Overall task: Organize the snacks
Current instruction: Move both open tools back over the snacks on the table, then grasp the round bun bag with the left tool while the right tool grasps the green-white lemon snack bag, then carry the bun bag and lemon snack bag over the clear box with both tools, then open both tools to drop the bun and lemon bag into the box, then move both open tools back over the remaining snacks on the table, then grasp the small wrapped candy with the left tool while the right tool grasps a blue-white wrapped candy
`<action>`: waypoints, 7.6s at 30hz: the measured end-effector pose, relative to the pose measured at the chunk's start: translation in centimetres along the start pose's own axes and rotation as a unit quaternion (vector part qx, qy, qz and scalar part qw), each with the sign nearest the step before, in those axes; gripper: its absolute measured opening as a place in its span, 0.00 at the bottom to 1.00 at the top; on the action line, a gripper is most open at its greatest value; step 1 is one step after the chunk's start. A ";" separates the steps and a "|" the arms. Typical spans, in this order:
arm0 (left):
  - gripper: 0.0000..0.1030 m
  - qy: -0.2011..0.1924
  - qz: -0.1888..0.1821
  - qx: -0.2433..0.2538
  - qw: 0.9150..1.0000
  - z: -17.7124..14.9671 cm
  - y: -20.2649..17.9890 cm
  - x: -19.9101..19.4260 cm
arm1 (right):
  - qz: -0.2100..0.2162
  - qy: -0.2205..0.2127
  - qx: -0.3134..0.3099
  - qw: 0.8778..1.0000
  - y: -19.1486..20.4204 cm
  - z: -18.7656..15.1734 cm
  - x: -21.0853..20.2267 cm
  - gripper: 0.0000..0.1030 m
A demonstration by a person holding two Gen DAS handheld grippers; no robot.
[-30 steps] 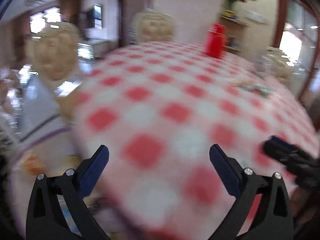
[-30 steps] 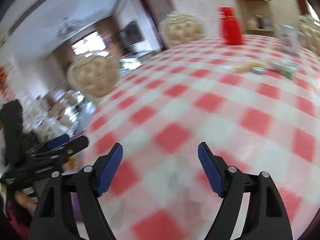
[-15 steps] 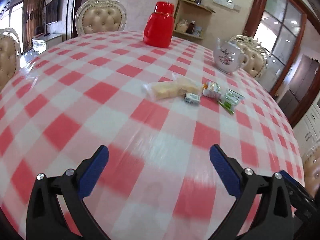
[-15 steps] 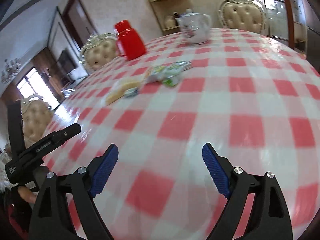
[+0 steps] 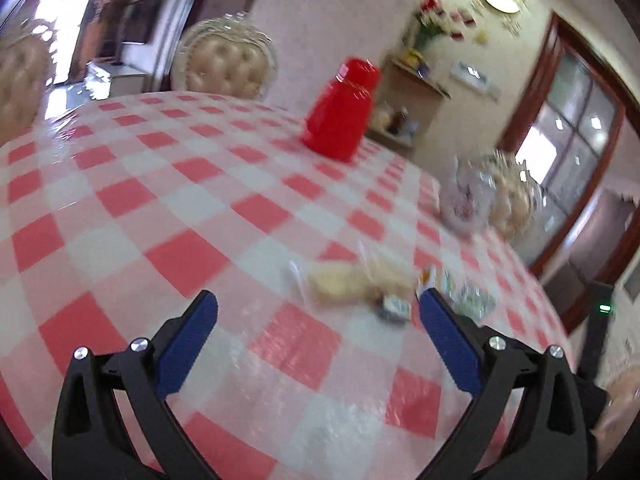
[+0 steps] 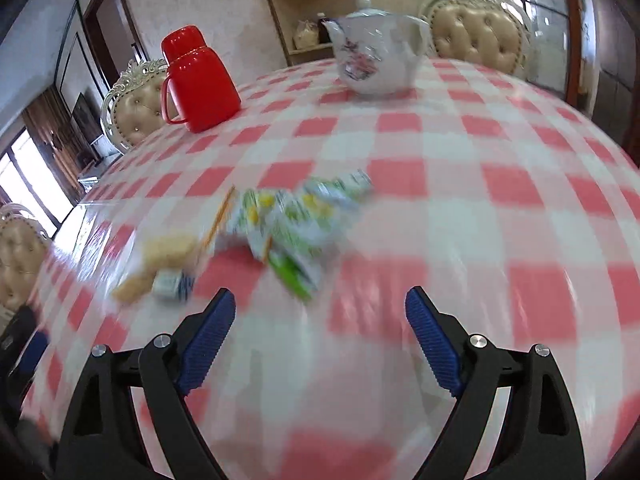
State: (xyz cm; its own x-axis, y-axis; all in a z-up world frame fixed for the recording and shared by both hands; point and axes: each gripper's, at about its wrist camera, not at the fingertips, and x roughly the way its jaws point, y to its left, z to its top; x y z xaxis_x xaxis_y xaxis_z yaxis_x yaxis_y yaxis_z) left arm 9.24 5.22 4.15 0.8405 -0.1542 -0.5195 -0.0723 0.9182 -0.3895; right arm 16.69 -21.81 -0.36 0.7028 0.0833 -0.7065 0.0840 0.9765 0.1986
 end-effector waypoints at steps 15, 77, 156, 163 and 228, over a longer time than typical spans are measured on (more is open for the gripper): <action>0.98 0.027 0.020 -0.055 0.998 1.2 3.2 1.2 | 0.063 0.022 -0.031 0.997 1.2 -0.9 -2.3 0.40; 0.35 0.153 -0.038 0.331 0.930 -4.9 -9.6 5.2 | 0.145 0.000 0.060 0.988 -2.6 -5.6 -8.2 0.40; 0.35 0.029 0.297 0.110 0.948 -8.1 26.4 -37.6 | 0.399 0.103 -0.372 0.831 36.5 -38.1 -28.6 0.41; 0.87 -0.001 0.354 0.086 0.931 -7.4 27.7 -39.4 | 0.400 0.068 -0.385 0.829 35.8 -37.4 -29.5 0.71; 0.21 0.187 -0.051 0.257 0.947 -4.0 -12.1 10.2 | -0.009 0.045 -0.131 0.990 -1.9 5.1 5.7 0.32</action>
State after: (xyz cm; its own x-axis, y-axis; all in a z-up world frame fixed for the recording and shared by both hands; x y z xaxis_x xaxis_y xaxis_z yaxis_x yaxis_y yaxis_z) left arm 16.55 -8.93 0.50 0.5731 -0.2823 -0.7693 0.3505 0.9330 -0.0813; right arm 24.16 -24.23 -1.32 0.6366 0.0716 -0.7678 -0.0982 0.9951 0.0114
